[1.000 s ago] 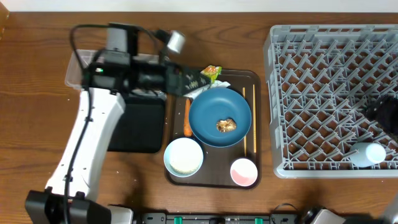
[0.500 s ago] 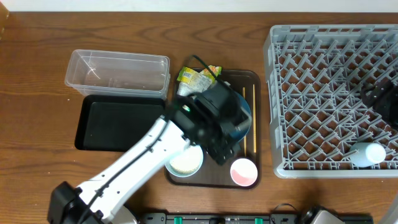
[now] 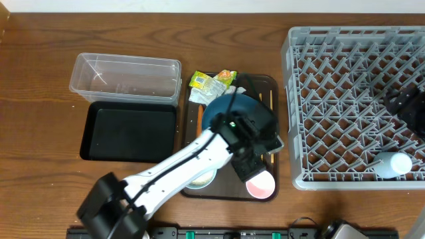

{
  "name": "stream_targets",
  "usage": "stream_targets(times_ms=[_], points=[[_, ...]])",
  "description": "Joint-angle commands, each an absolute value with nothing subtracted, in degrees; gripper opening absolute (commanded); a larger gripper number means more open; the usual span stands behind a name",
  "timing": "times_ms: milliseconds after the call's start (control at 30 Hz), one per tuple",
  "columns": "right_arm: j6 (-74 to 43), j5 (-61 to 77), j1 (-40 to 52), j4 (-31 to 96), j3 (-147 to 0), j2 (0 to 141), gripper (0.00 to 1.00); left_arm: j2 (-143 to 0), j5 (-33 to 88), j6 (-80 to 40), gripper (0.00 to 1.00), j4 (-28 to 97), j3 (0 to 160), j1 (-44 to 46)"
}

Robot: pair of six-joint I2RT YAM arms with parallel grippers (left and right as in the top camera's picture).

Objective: Sort waste into correct bins and load items into the dishwasher rack
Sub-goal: 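Grasp the pink cup with the left gripper and lift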

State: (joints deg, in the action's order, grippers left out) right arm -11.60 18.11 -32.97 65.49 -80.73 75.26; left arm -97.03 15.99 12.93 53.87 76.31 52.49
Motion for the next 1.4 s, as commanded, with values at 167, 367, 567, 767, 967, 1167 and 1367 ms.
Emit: stream_targets(times_ms=[167, 367, 567, 767, 967, 1167, 1367], points=[[-12.38, 18.65, -32.58, 67.13, -81.19, 75.37, 0.81, -101.06, 16.45, 12.78, 0.53, 53.43, 75.96, 55.11], [-11.94, 18.22, -32.60, 67.66, -80.82, 75.37, 0.81, -104.57, 17.30, 11.73, 0.40, 53.39, 75.96, 55.22], [-11.94, 18.24, -32.58, 67.94, -80.77, 75.37, 0.80, -105.06, 18.37, 11.27, 0.29, 51.96, 76.01, 55.55], [-11.94, 18.24, -32.60, 68.36, -80.77, 75.37, 0.80, -105.01, 18.04, 11.27, 0.06, 52.21, 76.16, 55.42], [-11.94, 18.28, -32.58, 69.67, -80.77, 75.37, 0.80, -102.48, 17.10, 9.91, 0.06, 56.80, 80.40, 54.13], [-5.98, 25.43, -32.12, 71.02, -80.77, 75.37, 0.77, -94.67, 16.86, 7.20, 0.06, 57.56, 83.57, 47.40], [5.91, 38.30, -26.11, 73.71, -80.77, 75.37, 0.69, -86.67, 33.15, 4.78, 0.06, 50.89, 83.61, 31.03]])
